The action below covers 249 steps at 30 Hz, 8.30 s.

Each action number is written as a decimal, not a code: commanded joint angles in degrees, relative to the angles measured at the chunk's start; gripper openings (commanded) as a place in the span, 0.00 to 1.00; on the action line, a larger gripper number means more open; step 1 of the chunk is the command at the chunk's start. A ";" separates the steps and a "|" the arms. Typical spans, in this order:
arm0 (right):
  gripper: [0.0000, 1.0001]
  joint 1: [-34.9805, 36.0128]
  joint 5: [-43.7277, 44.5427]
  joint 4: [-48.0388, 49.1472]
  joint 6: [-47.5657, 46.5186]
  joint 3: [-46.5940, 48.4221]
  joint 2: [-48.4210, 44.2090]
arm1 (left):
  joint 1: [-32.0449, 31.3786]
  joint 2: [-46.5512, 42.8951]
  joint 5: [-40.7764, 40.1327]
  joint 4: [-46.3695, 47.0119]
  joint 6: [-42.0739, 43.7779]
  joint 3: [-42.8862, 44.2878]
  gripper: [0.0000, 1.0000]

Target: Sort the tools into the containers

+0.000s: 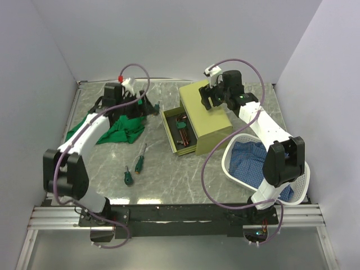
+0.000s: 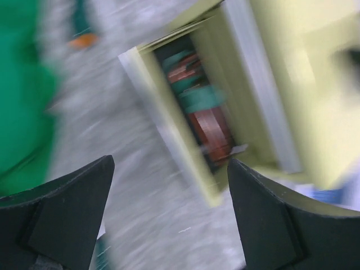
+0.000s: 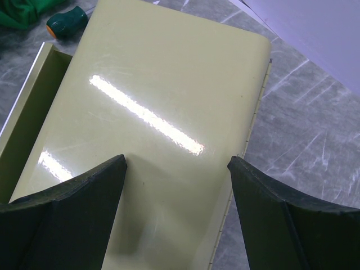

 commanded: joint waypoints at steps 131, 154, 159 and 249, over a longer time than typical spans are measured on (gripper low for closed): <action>0.86 -2.62 -8.74 -16.24 0.71 -8.34 3.44 | -11.74 34.93 23.25 78.54 -49.53 -3.79 0.52; 0.88 0.19 -6.54 -16.33 -0.78 -9.39 2.65 | -12.97 40.21 23.16 97.53 -61.75 -0.97 0.29; 0.88 0.80 -5.75 -16.32 -1.84 -8.77 3.71 | -11.83 38.28 24.56 95.08 -59.39 -2.37 0.02; 0.89 1.16 -5.48 -14.31 -3.69 -4.99 3.27 | -1.55 1.63 5.73 -18.70 19.13 3.34 0.01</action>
